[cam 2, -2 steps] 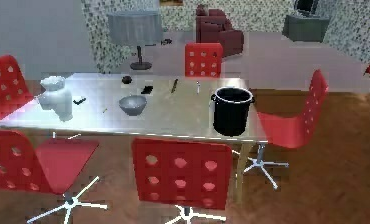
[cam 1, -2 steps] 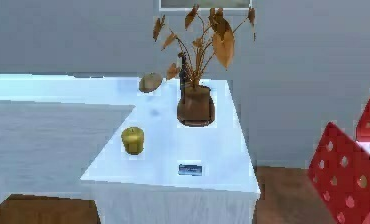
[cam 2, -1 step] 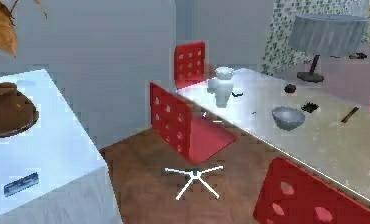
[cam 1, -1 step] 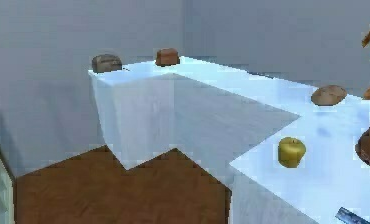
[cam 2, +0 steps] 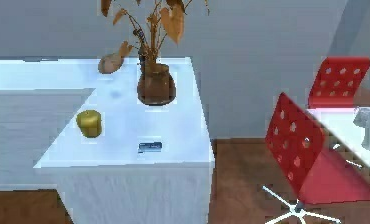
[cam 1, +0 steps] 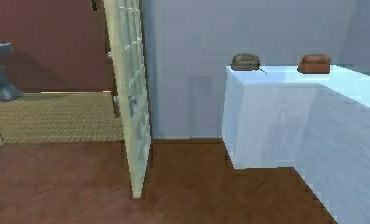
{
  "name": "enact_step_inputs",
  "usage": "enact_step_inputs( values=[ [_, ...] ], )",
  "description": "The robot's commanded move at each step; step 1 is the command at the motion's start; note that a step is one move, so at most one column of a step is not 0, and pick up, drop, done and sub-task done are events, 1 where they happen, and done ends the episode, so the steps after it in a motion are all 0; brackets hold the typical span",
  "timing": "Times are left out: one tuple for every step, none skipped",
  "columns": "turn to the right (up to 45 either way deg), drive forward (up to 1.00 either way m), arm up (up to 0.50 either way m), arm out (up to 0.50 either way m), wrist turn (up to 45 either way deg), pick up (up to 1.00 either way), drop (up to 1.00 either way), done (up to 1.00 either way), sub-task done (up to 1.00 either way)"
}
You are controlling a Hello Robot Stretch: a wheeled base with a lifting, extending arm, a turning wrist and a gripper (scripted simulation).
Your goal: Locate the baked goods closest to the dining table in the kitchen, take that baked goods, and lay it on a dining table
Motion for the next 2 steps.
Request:
enact_step_inputs(
  values=[
    [0.0, 0.6, 0.0, 0.0, 0.0, 0.0, 0.0, 0.0, 0.0],
    [45.0, 0.0, 0.0, 0.0, 0.0, 0.0, 0.0, 0.0, 0.0]
  ],
)
